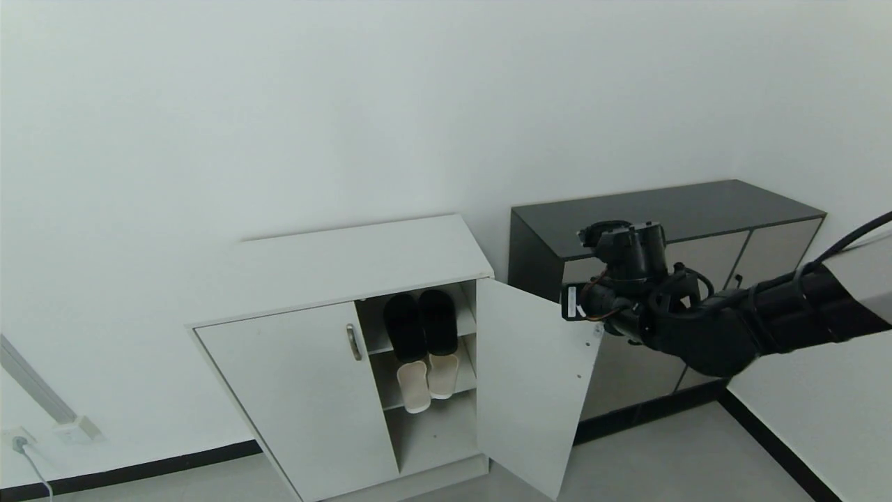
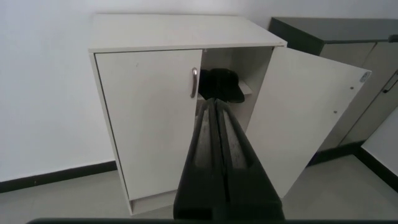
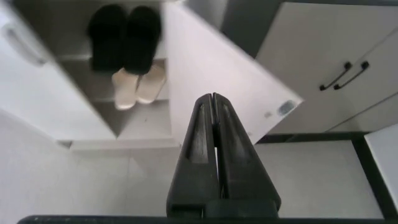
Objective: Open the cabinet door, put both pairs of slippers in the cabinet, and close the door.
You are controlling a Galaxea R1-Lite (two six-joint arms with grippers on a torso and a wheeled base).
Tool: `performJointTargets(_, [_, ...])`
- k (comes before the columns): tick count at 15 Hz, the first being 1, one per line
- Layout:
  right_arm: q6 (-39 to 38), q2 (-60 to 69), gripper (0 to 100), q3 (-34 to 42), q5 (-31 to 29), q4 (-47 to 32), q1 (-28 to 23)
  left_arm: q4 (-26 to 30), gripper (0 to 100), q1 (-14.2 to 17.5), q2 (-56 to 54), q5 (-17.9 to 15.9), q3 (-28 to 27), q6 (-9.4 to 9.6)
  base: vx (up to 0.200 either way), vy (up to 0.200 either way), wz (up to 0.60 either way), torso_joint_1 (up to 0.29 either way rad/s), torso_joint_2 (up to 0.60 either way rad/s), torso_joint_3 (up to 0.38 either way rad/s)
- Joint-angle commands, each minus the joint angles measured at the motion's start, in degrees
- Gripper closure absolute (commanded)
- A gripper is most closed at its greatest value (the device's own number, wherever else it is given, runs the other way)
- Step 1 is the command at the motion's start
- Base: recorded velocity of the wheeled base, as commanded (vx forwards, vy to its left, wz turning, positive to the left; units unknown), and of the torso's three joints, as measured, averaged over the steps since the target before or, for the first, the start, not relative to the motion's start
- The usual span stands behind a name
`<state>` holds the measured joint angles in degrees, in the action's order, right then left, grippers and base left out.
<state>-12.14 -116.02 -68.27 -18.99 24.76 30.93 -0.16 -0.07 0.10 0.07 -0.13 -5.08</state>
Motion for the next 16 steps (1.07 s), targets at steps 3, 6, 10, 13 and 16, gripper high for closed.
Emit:
performJointTargets(3, [-2.54,-7.12,100,-10.39,3.79,-5.34,-4.91,-0.02,100,-0.01,-0.01,0.01,0.05,-0.01,0.0,0.0,0.0,0.0,0.0,0.0])
performJointTargets(6, [-2.71,-13.09,100,-13.56,3.79,-4.54,-6.67,-0.02,100,-0.01,-0.01,0.01,-0.04,-0.01,0.0,0.0,0.0,0.0,0.0,0.0])
performJointTargets(10, [-2.71,-17.14,100,-15.67,3.79,-2.7,-7.99,-0.02,100,-0.01,-0.01,0.01,-0.04,-0.01,0.0,0.0,0.0,0.0,0.0,0.0])
performJointTargets(13, [-2.71,-18.72,100,-16.37,3.79,-2.61,-8.34,-0.02,100,-0.01,-0.01,0.01,-0.04,-0.01,0.0,0.0,0.0,0.0,0.0,0.0])
performJointTargets(16, [-2.71,-19.16,100,-16.46,3.79,-2.61,-8.34,-0.02,100,-0.01,-0.01,0.01,-0.04,-0.01,0.0,0.0,0.0,0.0,0.0,0.0])
